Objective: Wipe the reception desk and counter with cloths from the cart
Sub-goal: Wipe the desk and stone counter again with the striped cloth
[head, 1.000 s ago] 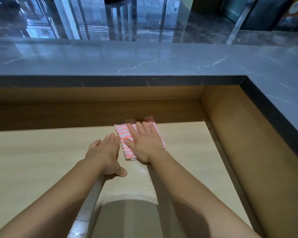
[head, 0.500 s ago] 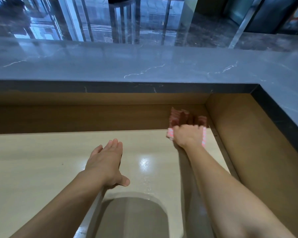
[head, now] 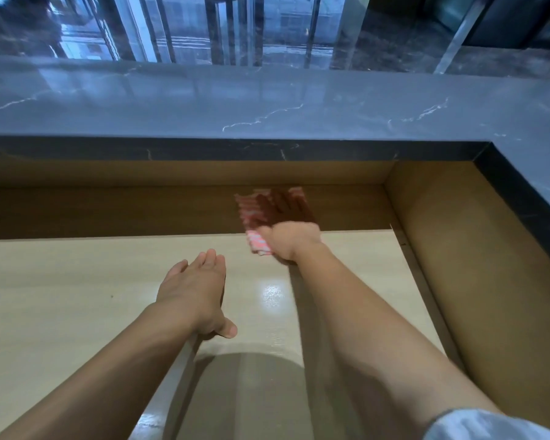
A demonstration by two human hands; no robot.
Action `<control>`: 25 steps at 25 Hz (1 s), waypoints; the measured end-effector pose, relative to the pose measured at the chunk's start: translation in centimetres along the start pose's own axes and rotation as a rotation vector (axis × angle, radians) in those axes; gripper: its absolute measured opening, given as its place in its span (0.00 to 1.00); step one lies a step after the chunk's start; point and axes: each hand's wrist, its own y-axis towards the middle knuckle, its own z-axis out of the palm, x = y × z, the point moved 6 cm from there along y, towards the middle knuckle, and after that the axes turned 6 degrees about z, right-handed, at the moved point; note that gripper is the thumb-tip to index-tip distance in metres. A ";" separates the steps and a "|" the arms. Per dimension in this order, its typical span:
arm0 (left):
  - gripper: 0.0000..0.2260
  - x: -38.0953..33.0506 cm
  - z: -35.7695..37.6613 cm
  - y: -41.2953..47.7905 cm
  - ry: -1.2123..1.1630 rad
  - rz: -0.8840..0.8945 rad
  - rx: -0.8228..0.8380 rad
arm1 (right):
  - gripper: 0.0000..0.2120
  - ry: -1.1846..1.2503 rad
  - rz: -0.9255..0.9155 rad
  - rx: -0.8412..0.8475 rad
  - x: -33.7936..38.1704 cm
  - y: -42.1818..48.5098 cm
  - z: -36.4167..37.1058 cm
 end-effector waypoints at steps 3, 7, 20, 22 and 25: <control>0.56 0.1 0.1 -0.2 -0.056 0.008 0.005 | 0.23 -0.079 0.205 0.070 -8.2 -0.8 -0.3; 0.56 0.4 0.5 -0.2 -0.132 0.021 0.008 | 0.22 -0.115 0.445 0.083 -14.4 -3.2 -1.3; 0.57 0.3 0.5 0.0 -0.190 0.003 0.031 | 0.28 0.051 0.026 -0.005 5.7 -7.7 2.1; 0.57 0.4 0.6 0.1 -0.179 -0.004 0.045 | 0.28 0.032 0.015 -0.031 2.5 -7.8 1.8; 0.57 0.5 0.6 0.0 -0.199 -0.005 0.049 | 0.30 -0.015 0.116 -0.060 -4.3 -8.5 1.5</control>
